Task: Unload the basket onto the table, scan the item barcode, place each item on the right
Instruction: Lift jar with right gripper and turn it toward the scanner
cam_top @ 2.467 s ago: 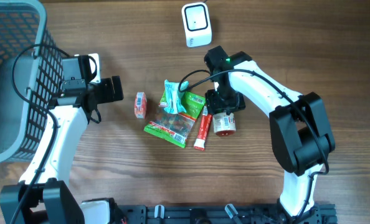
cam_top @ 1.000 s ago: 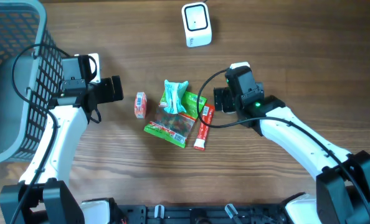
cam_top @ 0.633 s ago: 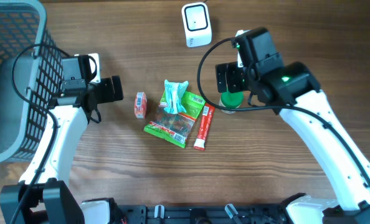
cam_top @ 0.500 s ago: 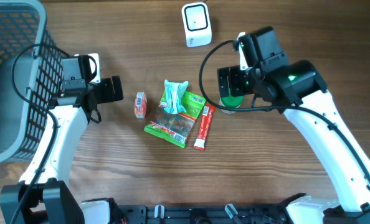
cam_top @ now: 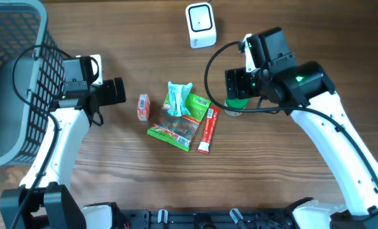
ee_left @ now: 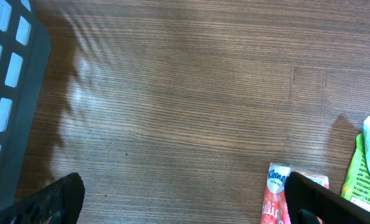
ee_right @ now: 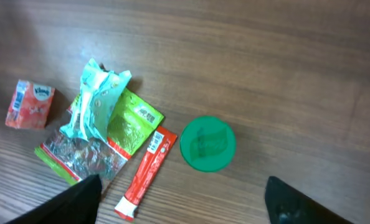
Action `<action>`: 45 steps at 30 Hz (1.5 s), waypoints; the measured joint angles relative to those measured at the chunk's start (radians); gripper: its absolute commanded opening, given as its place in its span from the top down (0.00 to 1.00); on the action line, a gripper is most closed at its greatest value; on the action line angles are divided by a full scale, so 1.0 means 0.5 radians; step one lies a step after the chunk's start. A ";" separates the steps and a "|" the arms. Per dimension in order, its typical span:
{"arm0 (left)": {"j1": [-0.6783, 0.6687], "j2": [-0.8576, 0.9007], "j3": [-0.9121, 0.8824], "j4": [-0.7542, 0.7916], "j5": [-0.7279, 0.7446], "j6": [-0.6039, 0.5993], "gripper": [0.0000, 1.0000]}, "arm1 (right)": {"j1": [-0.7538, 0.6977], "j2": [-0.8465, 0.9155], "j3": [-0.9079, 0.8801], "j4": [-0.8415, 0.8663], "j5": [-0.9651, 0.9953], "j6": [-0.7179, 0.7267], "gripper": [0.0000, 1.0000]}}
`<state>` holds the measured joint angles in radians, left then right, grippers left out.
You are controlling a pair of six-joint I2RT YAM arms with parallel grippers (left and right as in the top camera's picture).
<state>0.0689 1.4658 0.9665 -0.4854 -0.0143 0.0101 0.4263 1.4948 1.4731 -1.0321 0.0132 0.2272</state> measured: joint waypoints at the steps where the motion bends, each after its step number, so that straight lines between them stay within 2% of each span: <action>1: 0.000 0.000 0.000 0.000 0.000 0.000 0.00 | 0.000 0.006 -0.012 0.001 -0.011 0.008 0.23; 7: 0.000 0.000 0.000 0.000 0.000 0.000 0.00 | 0.000 0.205 -0.130 0.052 -0.026 0.098 0.24; 17: 0.000 0.000 0.000 0.000 0.000 0.000 0.00 | -0.010 0.599 -0.134 0.146 0.043 0.121 0.23; 19: 0.000 0.000 0.000 0.000 0.000 0.000 0.00 | -0.028 0.624 -0.133 0.154 0.044 0.121 0.22; 23: 0.000 0.000 0.000 0.000 0.000 0.000 0.00 | -0.080 0.656 -0.134 0.159 0.051 0.119 0.12; 30: 0.000 0.000 0.000 0.000 0.000 0.000 0.00 | -0.099 0.681 -0.161 0.227 0.018 0.122 0.08; 36: 0.000 0.000 0.000 0.000 0.000 0.000 0.00 | -0.099 0.684 -0.359 0.456 -0.004 0.120 0.09; 39: 0.000 0.000 0.000 0.000 0.000 0.000 0.00 | -0.099 0.690 -0.486 0.632 -0.079 0.095 0.12; 45: 0.000 0.000 0.000 0.000 0.000 0.000 0.00 | -0.099 0.697 -0.542 0.681 -0.108 0.058 0.14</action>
<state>0.0689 1.4658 0.9665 -0.4854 -0.0143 0.0101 0.3767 1.8431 1.2018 -0.6914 -0.0410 0.2562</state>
